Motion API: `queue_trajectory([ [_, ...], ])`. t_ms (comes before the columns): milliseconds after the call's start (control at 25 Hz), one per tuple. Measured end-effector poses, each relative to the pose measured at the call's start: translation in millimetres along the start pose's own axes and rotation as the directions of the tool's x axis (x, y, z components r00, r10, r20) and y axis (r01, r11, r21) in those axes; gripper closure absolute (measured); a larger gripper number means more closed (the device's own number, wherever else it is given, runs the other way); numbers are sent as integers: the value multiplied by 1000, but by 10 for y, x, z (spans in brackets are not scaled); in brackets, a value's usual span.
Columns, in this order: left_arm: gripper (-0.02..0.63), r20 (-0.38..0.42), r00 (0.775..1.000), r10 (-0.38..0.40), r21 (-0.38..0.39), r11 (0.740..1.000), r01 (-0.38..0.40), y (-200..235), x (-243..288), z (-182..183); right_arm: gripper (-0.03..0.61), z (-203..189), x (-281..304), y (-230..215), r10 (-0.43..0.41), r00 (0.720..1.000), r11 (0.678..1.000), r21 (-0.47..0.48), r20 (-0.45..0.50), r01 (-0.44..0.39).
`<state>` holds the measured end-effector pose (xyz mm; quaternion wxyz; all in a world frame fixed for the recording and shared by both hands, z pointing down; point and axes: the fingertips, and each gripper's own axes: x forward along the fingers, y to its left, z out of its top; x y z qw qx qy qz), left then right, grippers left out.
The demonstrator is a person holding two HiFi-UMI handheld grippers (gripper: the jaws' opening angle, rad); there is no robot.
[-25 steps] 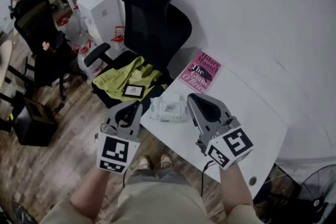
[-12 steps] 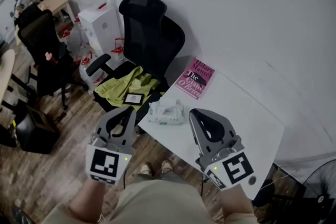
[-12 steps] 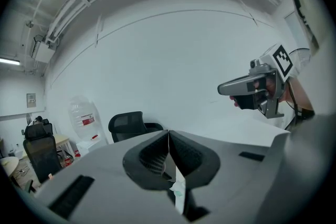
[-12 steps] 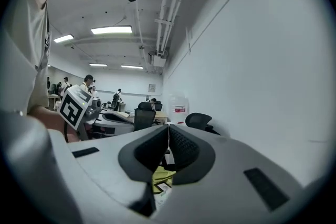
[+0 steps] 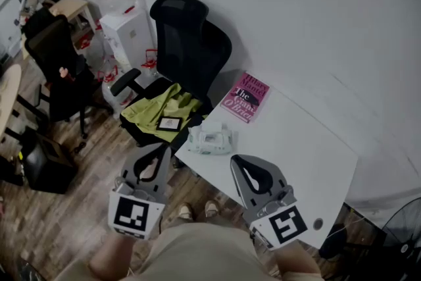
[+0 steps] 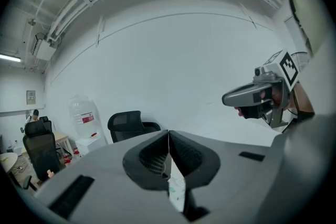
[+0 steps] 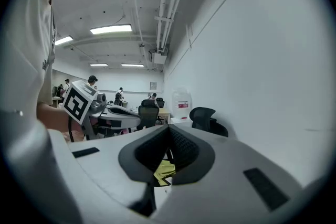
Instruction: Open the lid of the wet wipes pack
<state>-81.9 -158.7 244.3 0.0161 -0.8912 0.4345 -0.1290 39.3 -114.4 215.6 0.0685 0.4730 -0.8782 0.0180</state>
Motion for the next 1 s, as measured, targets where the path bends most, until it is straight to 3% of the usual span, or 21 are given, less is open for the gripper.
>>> queue_trajectory([
  [400,592,-24,1000,-2,-14,1000,1,-40,-67,-75,555,-9,-2,16,16,1000,1000,-2,-3,-16],
  [1000,592,6,1000,8,9,1000,-8,28,-166,-1,555,169,48,100,34,998,999,-38,52,-32],
])
